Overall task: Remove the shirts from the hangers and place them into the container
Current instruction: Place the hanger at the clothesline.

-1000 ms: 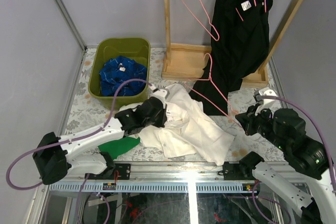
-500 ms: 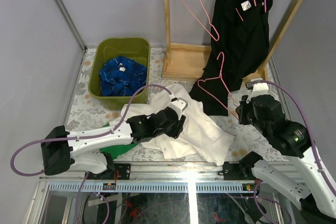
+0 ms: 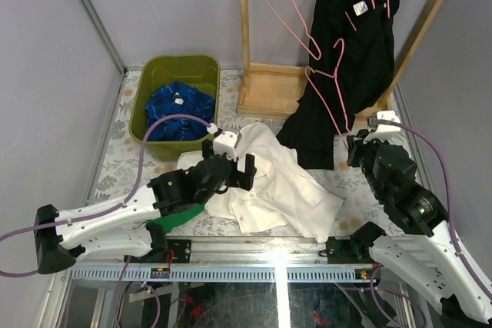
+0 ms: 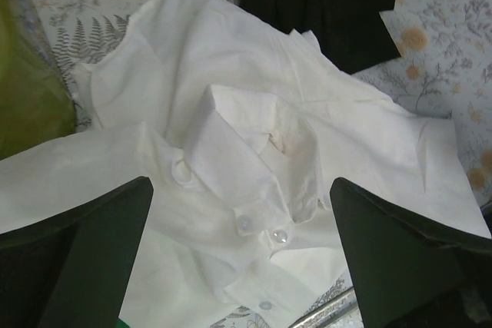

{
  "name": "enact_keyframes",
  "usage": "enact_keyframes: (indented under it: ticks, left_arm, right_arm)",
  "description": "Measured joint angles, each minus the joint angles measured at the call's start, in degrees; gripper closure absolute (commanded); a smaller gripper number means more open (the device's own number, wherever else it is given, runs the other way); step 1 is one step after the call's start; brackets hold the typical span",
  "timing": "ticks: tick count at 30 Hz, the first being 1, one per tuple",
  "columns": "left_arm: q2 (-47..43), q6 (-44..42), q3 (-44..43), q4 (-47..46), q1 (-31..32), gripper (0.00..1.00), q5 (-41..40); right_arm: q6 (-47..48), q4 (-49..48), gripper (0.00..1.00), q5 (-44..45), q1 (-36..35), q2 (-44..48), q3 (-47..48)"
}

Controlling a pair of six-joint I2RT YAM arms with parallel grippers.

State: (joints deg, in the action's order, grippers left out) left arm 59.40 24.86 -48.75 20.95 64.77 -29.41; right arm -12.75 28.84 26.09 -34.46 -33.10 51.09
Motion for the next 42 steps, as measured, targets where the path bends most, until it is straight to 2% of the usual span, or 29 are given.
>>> enact_keyframes:
  ticks: [11, 19, 25, 27, 33, 42]
  left_arm:
    - [-5.3, 3.0, 0.7, 1.9, -4.3, 0.0, -2.5]
    - [-5.6, 3.9, 0.7, 2.9, -5.8, 0.0, -1.6]
    - [-6.8, 4.5, 0.7, 3.3, -6.1, 0.0, -1.7]
    - [-7.5, 4.7, 0.7, 3.3, -6.1, 0.0, -1.7]
    - [-9.0, 4.9, 0.7, 3.4, -6.1, 0.0, -2.6]
    - [-11.7, 4.9, 0.7, 6.3, -6.1, 0.0, -7.6]
  right_arm:
    - [14.0, -16.4, 1.0, 1.5, 0.0, -5.0, 0.2]
    - [19.9, -19.3, 1.0, 0.8, 1.7, -17.0, 11.3]
    - [17.4, -19.7, 1.0, -9.3, 14.3, -22.8, 19.4]
    - [16.3, -19.7, 1.0, -12.8, 16.5, -24.2, 21.3]
    - [13.2, -20.8, 1.0, -22.8, 16.9, -28.5, 26.6]
    - [5.9, -21.8, 1.0, -27.5, 16.9, -35.4, 32.5]
